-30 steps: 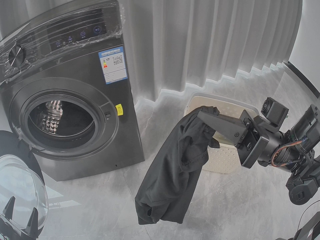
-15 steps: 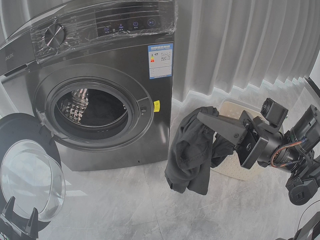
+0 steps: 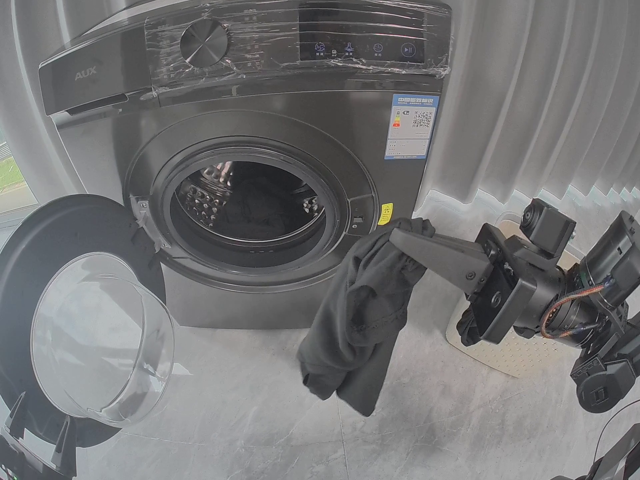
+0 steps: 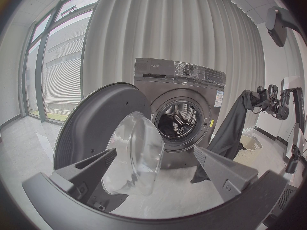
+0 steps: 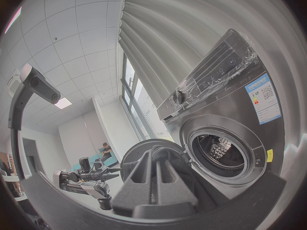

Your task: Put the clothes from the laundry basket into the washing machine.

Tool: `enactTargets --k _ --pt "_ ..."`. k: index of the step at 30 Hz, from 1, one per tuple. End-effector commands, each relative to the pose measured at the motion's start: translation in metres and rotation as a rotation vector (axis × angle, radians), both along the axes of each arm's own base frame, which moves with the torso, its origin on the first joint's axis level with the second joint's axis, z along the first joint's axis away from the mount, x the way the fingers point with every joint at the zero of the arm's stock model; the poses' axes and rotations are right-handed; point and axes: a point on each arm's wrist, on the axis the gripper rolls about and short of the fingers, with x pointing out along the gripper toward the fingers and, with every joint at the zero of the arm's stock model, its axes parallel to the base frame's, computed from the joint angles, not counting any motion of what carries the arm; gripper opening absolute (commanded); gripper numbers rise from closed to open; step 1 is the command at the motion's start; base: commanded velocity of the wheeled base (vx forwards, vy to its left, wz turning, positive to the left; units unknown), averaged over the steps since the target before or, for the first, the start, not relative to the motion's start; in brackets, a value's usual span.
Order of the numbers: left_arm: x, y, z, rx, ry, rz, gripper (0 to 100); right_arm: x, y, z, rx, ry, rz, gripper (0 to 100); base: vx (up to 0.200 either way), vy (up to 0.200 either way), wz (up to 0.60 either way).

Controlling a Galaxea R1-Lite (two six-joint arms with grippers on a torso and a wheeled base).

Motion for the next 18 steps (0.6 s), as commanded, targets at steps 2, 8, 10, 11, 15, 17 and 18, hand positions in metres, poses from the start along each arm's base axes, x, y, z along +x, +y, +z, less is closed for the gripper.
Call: enactTargets --k 2,8,10,11,15,17,18 --pt "0.0002 0.0 -0.0048 -0.001 0.003 0.0 100 -0.0005 0.0002 0.0 0.0 -0.001 0.002 0 0.0 0.0 0.0" --pt "0.0002 0.0 -0.0048 -0.002 0.003 0.0 100 -0.0001 0.0 -0.0008 -0.001 0.002 -0.001 0 0.0 0.0 0.0" --pt "0.0002 0.0 -0.0048 -0.002 0.003 0.0 100 0.0016 -0.0017 -0.0005 -0.001 0.001 -0.011 0 0.0 0.0 0.0" --pt "0.0001 0.0 -0.0048 -0.002 0.002 -0.001 100 0.0025 -0.002 -0.0006 -0.002 -0.002 -0.015 0 0.0 0.0 0.0" --pt "0.0002 0.0 -0.0048 -0.002 0.003 0.0 100 0.0033 -0.0019 0.0002 -0.002 -0.016 -0.02 0 0.0 0.0 0.6" --pt "0.0002 0.0 -0.0048 -0.002 0.003 0.0 100 0.0031 -0.0016 0.0002 -0.003 -0.017 -0.019 0 0.0 0.0 0.6" --pt "0.0001 0.0 -0.0048 -0.002 0.002 0.0 100 0.0028 -0.0018 -0.0005 -0.005 -0.015 -0.019 0 0.0 0.0 0.0"
